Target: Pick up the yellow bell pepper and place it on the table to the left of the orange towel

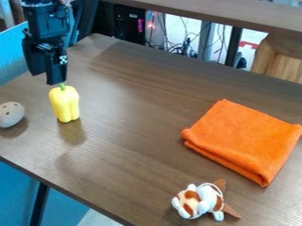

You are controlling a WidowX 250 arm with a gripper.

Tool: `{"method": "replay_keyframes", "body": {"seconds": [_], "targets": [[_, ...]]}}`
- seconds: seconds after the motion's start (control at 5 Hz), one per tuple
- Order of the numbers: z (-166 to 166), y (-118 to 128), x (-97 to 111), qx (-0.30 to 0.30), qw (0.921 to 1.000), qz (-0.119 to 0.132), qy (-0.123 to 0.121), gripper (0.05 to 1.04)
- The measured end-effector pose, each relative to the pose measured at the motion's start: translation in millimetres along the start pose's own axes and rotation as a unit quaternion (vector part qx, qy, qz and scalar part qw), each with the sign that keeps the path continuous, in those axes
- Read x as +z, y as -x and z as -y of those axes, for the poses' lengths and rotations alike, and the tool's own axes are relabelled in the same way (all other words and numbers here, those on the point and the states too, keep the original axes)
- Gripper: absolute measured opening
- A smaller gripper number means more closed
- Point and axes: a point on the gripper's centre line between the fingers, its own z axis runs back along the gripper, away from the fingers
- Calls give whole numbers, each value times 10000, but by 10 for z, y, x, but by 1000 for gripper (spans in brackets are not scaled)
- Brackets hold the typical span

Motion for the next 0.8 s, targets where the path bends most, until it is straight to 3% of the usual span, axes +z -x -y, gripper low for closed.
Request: {"method": "replay_keyframes", "body": {"seconds": [0.4, 0.8], "targets": [[-43, -45, -203, -282, 9992, -227, 159, 1005], [-169, -124, -262, -451, 9983, -372, -15, 1005]]}}
